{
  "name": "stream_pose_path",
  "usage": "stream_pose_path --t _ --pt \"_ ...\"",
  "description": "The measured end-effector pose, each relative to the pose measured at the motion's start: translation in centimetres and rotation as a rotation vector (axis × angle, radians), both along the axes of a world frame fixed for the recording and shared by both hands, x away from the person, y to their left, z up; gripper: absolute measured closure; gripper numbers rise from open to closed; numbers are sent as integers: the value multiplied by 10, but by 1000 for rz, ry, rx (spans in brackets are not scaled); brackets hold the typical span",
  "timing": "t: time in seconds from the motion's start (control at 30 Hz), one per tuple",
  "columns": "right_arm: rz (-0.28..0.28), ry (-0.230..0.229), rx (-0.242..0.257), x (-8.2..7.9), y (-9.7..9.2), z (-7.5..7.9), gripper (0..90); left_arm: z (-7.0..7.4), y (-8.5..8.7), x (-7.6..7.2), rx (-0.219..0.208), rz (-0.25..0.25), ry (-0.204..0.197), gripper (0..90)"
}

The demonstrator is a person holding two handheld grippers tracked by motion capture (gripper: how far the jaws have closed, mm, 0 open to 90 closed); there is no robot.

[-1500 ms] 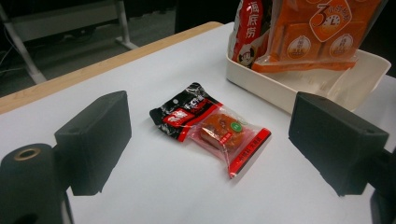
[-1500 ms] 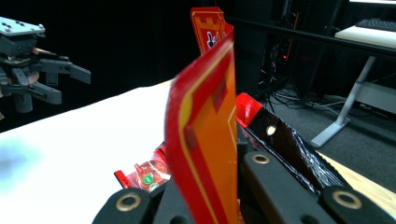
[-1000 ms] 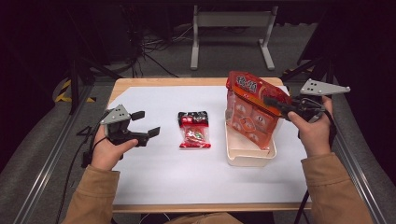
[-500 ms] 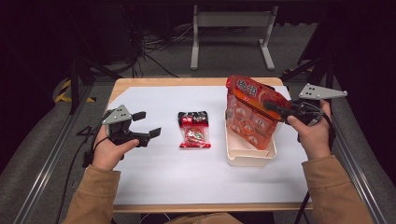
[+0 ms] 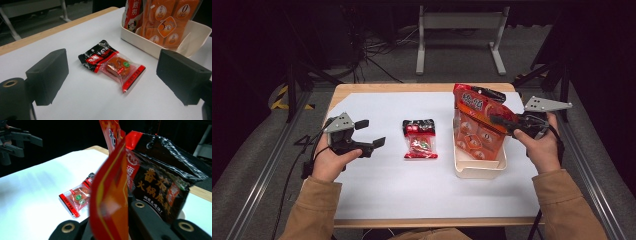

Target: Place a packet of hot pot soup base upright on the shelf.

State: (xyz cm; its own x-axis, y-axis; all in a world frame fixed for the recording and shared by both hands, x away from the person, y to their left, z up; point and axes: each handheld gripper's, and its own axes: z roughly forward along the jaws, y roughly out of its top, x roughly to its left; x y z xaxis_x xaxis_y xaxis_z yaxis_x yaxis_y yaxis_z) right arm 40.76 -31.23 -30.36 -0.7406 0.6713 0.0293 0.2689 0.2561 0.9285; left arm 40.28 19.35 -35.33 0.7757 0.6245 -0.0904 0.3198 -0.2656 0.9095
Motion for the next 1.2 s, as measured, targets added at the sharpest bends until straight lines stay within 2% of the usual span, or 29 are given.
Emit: stream_pose_path --t 0.1,0.13,0.17,0.23,0.4,0.53,0.6,0.67,0.73,0.8,0.97,1.07,1.2 --pt "-3 5 3 -1 -2 -1 895 -1 0 2 15 -4 -9 107" --pt "-3 8 5 -1 -3 -2 895 -1 -1 1 4 -3 4 106" --pt "-4 10 7 -1 -4 -2 894 -2 -1 2 14 -4 -4 104" --pt "-13 10 11 -2 -6 -4 892 -3 -2 2 8 -1 11 96" --pt "-21 10 24 -2 -10 -5 877 -7 -3 7 23 7 17 84" --pt "-20 6 33 -3 -10 -5 844 -9 -3 8 18 11 31 79" --pt "-27 -12 38 -5 -11 -4 766 -9 -3 9 13 15 39 73" --pt "-24 -15 68 -8 -13 -3 704 -9 -3 9 12 19 40 72" --pt "-26 -21 75 -9 -14 -3 676 -9 -3 8 16 18 46 72" --pt "-37 -35 70 -13 -17 -2 576 -10 -3 9 20 18 47 74" --pt "-68 -62 87 -21 -26 -1 434 -10 -3 10 23 18 45 80" --pt "-74 -76 81 -24 -31 0 395 -9 -3 10 16 20 48 87" --pt "-81 -73 73 -31 -37 0 371 -8 -4 11 11 22 55 101"
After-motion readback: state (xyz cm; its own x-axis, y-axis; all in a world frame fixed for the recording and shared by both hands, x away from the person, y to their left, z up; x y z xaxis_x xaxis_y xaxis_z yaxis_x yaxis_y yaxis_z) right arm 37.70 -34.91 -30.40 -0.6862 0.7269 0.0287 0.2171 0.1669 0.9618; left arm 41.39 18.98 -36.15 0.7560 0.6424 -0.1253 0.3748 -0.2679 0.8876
